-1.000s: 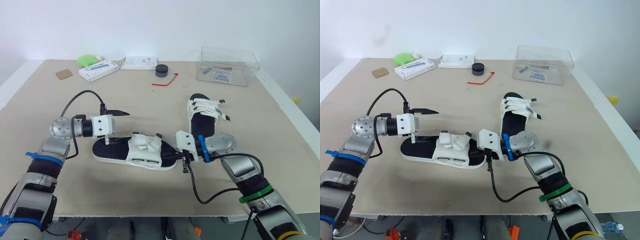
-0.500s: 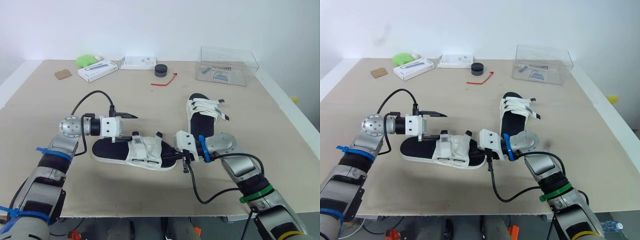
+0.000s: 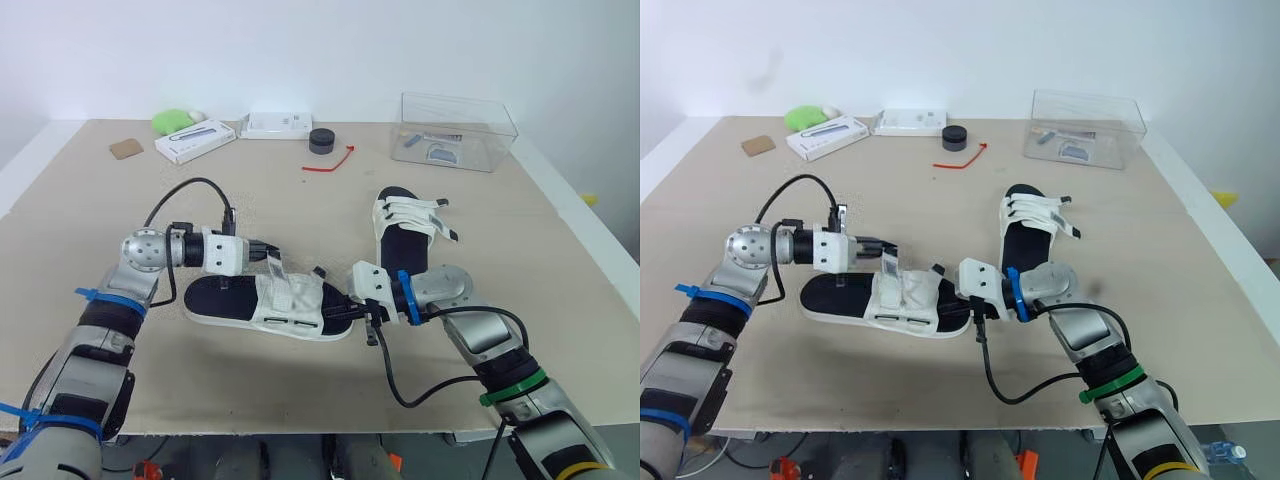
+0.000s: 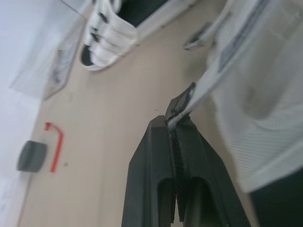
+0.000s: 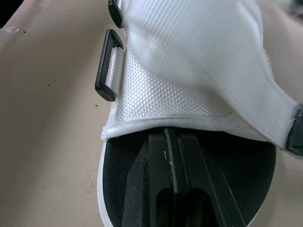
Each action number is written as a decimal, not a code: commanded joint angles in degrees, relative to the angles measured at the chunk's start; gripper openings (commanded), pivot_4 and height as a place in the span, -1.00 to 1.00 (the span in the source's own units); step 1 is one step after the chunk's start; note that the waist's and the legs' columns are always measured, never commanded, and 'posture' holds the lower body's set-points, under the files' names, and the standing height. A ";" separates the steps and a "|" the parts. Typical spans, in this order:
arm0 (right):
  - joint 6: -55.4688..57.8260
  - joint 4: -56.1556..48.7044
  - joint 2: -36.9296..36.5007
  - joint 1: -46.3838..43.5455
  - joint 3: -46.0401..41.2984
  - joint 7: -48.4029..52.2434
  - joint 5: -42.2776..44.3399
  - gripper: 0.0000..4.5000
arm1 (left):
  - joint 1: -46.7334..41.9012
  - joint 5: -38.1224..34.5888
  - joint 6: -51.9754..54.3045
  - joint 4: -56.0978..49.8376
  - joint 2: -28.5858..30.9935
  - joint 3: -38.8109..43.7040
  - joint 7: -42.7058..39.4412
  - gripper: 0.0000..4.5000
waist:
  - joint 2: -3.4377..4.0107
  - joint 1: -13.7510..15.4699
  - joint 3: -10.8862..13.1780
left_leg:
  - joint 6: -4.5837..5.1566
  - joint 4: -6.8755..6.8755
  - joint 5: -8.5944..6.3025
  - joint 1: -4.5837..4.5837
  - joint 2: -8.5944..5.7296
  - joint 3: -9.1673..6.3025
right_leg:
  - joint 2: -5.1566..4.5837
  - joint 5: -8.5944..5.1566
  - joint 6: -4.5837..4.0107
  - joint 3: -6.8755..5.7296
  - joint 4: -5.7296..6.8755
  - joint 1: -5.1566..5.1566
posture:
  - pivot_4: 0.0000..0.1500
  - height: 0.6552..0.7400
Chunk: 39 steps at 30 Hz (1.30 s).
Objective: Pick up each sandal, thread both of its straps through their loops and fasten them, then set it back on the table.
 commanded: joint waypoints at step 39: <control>-1.78 -0.37 0.35 -0.28 0.26 0.99 -0.19 -1.00 | 33.44 -15.62 6.31 -56.05 12.86 2.50 -7.00 -0.61 | 0.01 -0.23 0.00 | 0.01 -0.01 0.01 0.20 0.14 -0.01 | 0.09 -0.15 0.26 0.17 0.01 0.03 | 1.00 1.00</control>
